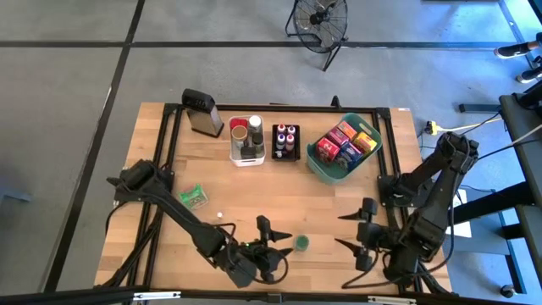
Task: Pick & Place Kitchen Items
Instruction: Put the green spice bottle into the white bin
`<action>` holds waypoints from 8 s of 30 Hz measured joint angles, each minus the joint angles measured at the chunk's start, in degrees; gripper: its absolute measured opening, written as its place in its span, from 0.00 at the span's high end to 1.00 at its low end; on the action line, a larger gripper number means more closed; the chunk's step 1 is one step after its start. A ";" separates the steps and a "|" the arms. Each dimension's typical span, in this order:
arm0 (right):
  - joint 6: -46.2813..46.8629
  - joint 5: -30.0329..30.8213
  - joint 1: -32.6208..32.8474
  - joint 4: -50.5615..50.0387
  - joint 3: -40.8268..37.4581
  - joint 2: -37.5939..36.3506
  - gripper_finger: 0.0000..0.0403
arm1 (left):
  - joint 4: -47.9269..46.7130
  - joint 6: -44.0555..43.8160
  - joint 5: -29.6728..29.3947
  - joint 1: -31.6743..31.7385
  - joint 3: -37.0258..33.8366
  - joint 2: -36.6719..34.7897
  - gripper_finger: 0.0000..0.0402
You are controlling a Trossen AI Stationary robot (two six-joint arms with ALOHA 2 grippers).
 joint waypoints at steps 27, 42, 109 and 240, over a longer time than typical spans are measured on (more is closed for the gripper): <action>-3.54 0.03 -1.78 0.02 -0.53 0.00 0.28 | 3.73 -4.09 -3.53 0.08 0.00 1.33 0.51; -4.94 0.01 -2.59 0.03 -0.53 0.00 0.28 | 0.63 -13.12 6.92 2.46 -0.02 1.91 0.24; -5.18 -0.09 -2.61 0.05 -0.51 0.00 0.28 | 8.63 -15.54 17.40 7.52 -0.04 11.63 0.24; -5.18 -4.57 -7.88 2.19 -3.33 0.24 0.28 | -25.94 -41.28 8.58 40.25 -29.03 -26.08 0.47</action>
